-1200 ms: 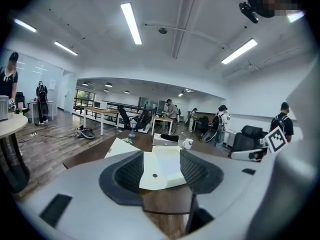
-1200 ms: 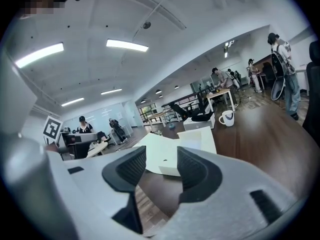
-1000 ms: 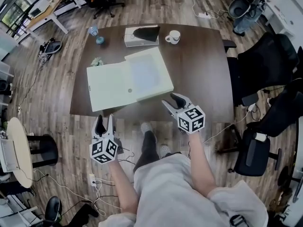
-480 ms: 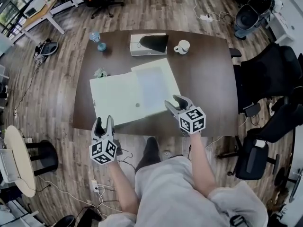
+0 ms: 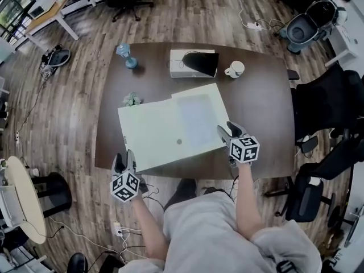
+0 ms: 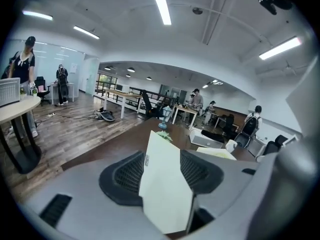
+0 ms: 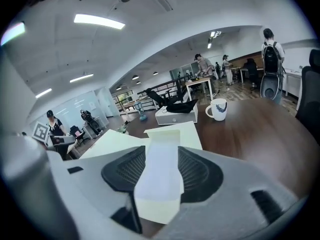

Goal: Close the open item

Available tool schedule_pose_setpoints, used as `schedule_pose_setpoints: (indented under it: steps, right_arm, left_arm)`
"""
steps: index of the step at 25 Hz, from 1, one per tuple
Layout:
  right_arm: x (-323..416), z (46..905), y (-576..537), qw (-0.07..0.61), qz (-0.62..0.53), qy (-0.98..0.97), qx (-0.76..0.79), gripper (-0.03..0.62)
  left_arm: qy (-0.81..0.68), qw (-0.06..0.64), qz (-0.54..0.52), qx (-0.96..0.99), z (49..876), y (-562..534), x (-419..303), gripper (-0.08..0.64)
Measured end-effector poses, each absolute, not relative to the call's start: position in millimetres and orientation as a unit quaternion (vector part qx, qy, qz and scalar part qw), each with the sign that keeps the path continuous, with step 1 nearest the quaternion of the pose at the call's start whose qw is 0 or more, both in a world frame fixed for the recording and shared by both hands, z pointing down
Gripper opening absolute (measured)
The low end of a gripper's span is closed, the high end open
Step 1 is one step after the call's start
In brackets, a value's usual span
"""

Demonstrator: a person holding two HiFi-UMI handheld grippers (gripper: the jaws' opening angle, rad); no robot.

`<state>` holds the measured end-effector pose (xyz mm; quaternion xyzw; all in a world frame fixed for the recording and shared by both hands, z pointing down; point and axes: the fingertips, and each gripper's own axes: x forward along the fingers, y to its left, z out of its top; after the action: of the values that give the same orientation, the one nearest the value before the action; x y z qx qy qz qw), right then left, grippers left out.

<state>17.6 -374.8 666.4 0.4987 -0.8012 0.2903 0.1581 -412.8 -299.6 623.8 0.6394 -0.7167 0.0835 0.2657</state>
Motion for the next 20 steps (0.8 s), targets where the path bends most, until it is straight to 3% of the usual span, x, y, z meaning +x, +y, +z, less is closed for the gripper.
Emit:
schedule_pose_setpoints:
  steps: [14, 20]
  right_arm:
    - [12.5, 684.3, -381.9, 0.181, 0.299, -0.795, 0.496, 0.209]
    - [3.6, 682.3, -376.8, 0.236, 0.262, -0.813, 0.463, 0.21]
  left_arm:
    - [-0.746, 0.324, 0.036, 0.581, 691.0, -255.0, -443.1, 0.221]
    - [-0.765, 0.336, 0.014, 0.55, 693.0, -231.1, -442.3, 0.222]
